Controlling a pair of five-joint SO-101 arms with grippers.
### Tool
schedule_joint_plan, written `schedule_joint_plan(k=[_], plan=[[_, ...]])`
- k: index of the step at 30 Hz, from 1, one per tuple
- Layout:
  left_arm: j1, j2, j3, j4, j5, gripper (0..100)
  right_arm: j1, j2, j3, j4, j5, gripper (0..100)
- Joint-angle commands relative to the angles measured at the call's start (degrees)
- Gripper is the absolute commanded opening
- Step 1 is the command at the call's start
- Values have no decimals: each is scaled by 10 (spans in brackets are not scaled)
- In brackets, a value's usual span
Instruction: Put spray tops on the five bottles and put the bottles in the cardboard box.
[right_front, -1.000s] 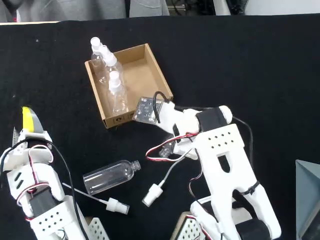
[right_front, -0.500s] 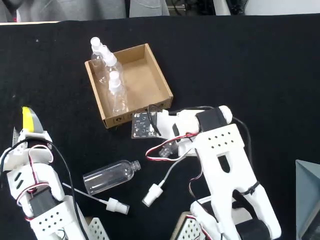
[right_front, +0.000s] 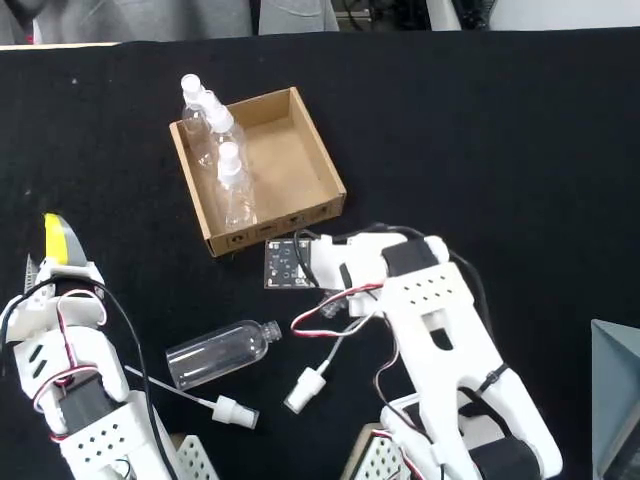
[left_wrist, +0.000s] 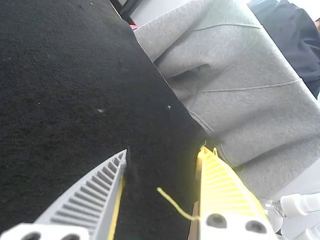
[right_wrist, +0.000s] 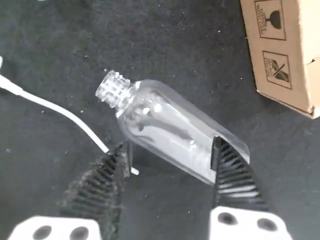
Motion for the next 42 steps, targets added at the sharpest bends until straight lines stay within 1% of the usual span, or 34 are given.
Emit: schedule_joint_plan(k=[1, 6, 9, 17, 22, 25, 37, 42], plan=[[0, -10, -9, -13, 1, 205, 13, -24, 13, -40, 7, 211], [10, -10, -7, -13, 0, 205, -6, -17, 35, -55, 8, 211], [10, -10, -7, -13, 0, 205, -19, 19, 28, -58, 7, 211], [10, -10, -7, -13, 0, 205, -19, 137, 20, -139, 2, 209], [10, -10, -7, -13, 0, 205, -20, 166, 19, -176, -25, 208], [10, -10, -7, -13, 0, 205, -20, 171, 19, -178, -29, 208], [10, -10, -7, -13, 0, 205, -23, 173, 9, -171, -91, 210], [10, -10, -7, -14, 0, 205, -23, 174, -3, -125, -90, 211]])
